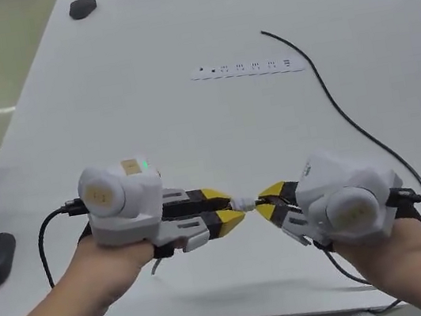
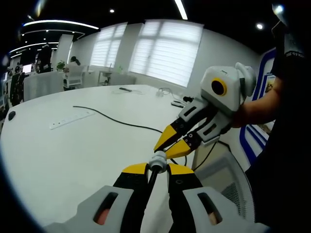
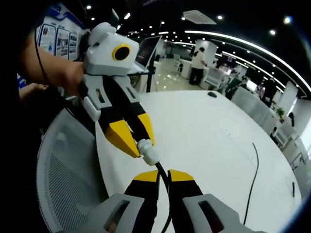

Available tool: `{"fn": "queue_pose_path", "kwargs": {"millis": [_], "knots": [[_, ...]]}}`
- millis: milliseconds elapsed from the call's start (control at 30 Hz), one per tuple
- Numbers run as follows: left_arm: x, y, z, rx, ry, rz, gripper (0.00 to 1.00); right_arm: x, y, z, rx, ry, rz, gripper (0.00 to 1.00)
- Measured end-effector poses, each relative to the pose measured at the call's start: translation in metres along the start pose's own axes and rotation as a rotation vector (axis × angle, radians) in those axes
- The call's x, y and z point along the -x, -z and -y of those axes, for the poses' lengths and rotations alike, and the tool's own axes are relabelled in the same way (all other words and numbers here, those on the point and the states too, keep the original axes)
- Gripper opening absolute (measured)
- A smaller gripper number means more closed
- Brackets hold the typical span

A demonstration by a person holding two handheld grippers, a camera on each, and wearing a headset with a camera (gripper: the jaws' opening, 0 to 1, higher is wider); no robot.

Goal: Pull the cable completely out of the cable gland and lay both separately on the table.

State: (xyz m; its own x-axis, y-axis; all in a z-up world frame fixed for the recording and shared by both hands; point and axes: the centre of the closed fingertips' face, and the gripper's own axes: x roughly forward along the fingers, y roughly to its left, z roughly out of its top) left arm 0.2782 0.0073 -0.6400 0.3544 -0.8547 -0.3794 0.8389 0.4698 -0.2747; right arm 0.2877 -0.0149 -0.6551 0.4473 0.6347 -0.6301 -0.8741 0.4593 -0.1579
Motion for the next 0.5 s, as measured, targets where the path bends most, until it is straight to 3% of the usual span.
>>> {"fn": "queue_pose_path", "kwargs": {"millis": [133, 500], "knots": [[0.001, -0.002, -0.001, 0.003, -0.001, 0.008, 0.15, 0.003, 0.005, 0.006, -0.033, 0.018, 0.002, 0.01], [0.004, -0.008, -0.004, -0.007, -0.009, 0.026, 0.15, 0.007, 0.031, 0.023, -0.251, 0.054, -0.008, 0.00]]}}
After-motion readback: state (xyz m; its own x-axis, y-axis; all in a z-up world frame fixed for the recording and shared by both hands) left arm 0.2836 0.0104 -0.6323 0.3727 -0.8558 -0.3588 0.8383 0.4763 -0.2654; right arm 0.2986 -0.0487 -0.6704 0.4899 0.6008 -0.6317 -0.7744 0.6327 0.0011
